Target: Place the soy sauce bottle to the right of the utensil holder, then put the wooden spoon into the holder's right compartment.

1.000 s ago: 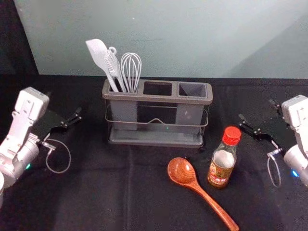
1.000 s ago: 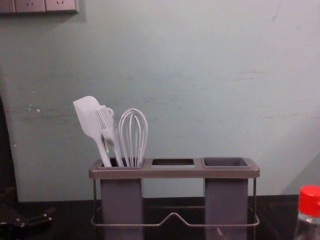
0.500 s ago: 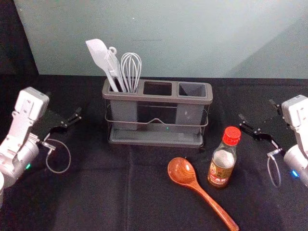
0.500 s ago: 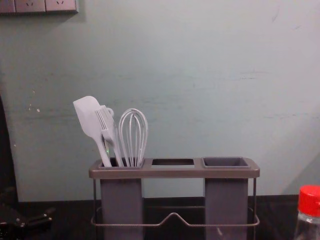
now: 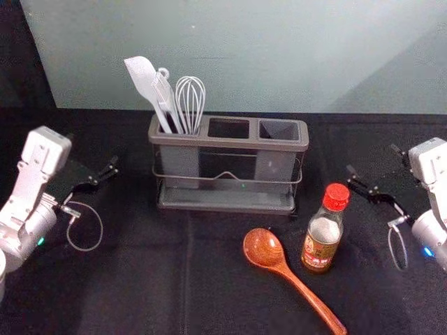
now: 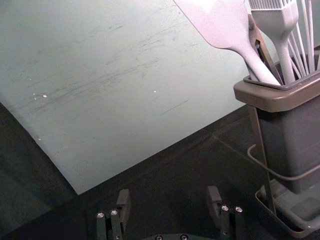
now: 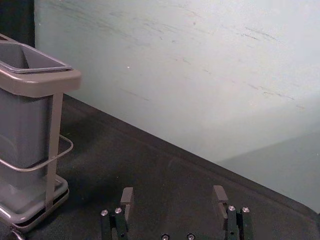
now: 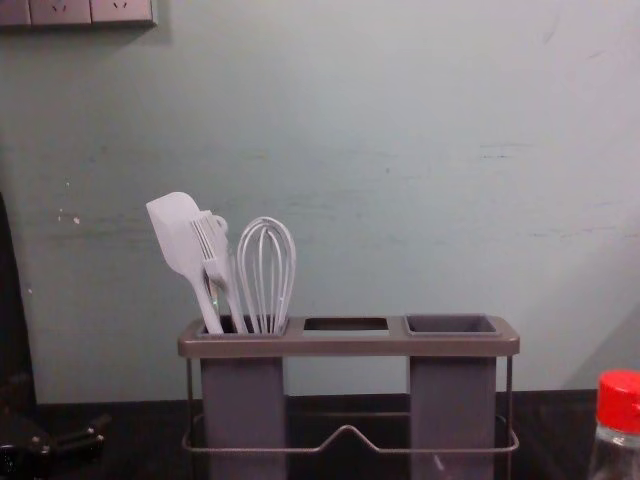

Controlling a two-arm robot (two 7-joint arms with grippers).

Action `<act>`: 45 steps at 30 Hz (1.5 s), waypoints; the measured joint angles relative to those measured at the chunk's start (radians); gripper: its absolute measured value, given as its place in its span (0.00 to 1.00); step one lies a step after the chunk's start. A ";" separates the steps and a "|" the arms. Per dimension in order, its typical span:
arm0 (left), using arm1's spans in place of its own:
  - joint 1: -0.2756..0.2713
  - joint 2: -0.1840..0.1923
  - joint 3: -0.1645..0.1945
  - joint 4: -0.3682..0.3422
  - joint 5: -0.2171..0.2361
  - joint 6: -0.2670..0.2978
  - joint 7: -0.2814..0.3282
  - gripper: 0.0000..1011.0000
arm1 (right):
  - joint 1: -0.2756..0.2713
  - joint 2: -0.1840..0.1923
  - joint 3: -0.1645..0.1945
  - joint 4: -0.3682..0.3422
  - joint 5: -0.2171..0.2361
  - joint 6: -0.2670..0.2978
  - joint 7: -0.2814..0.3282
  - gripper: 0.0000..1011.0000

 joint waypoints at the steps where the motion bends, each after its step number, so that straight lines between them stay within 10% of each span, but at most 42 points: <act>1: 0.000 0.000 0.000 0.000 0.000 0.000 0.000 0.99 | 0.000 0.000 0.000 0.000 0.000 0.000 0.000 0.99; 11: 0.000 0.000 0.000 0.000 0.000 0.000 0.000 0.99 | -0.029 0.009 0.019 -0.025 -0.005 -0.001 -0.001 0.99; 20: 0.000 0.000 0.000 0.000 0.000 0.000 0.000 0.99 | -0.165 0.078 0.081 -0.159 -0.004 -0.024 -0.007 0.99; 36: 0.000 0.000 0.000 0.000 0.000 0.000 0.000 0.99 | -0.452 0.241 0.248 -0.404 0.212 -0.141 0.186 0.99; 45: 0.000 0.000 0.000 0.000 0.000 0.000 0.000 0.99 | -0.527 0.285 0.293 -0.467 0.300 -0.158 0.293 0.99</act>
